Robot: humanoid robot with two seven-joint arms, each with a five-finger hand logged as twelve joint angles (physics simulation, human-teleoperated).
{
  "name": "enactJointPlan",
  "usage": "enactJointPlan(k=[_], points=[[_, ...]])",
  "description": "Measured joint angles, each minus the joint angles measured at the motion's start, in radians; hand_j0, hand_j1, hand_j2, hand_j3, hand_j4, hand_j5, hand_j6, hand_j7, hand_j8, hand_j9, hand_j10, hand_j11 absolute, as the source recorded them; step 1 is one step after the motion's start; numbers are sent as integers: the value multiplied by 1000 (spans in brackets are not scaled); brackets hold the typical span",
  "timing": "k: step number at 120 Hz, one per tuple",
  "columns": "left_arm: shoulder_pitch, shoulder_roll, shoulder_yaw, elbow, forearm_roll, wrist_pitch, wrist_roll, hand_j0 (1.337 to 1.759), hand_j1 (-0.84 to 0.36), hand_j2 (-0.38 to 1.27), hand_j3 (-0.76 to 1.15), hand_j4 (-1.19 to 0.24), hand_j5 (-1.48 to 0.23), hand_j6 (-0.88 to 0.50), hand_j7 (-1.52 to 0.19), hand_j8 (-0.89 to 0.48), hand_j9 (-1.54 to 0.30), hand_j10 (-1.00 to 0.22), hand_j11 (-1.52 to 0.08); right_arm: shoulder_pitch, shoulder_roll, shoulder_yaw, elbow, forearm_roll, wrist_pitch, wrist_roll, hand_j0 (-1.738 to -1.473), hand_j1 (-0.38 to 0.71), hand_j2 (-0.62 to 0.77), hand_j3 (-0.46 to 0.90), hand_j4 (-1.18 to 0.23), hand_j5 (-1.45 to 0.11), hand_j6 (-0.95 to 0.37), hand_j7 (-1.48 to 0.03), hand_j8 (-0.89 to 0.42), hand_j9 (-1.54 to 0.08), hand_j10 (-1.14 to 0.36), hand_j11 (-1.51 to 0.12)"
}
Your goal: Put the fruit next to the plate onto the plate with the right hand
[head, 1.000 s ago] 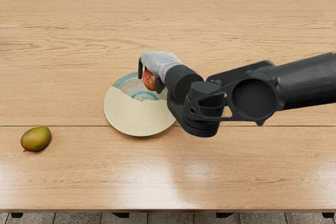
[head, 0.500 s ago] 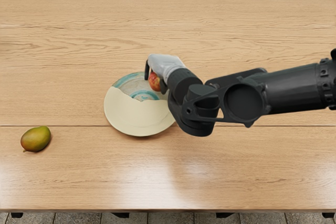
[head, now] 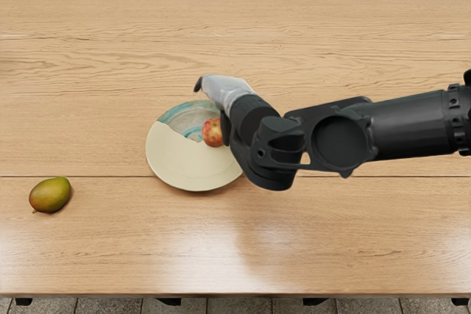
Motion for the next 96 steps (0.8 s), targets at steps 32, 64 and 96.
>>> enactJointPlan(k=[32, 64, 96], points=[[0, 0, 0, 0, 0, 0, 0, 1658, 349, 0, 0, -1, 0, -1, 0, -1, 0, 0, 0, -81, 0, 231, -8, 11, 76, 0, -1658, -274, 28, 0, -70, -99, -49, -95, -43, -99, -70, -99], [-4, 0, 0, 0, 0, 0, 0, 1658, 349, 0, 0, -1, 0, -1, 0, -1, 0, 0, 0, -455, -16, 1043, -290, 501, 846, 0, -1658, -329, 8, 0, -20, -27, -14, -26, -12, -27, -19, -27], [-6, 0, 0, 0, 0, 0, 0, 1658, 349, 0, 0, -1, 0, -1, 0, -1, 0, 0, 0, -625, -328, 1114, -334, 1033, 1137, 0, -1658, -344, 2, 0, -5, -7, -3, -7, -2, -7, -5, -7]])
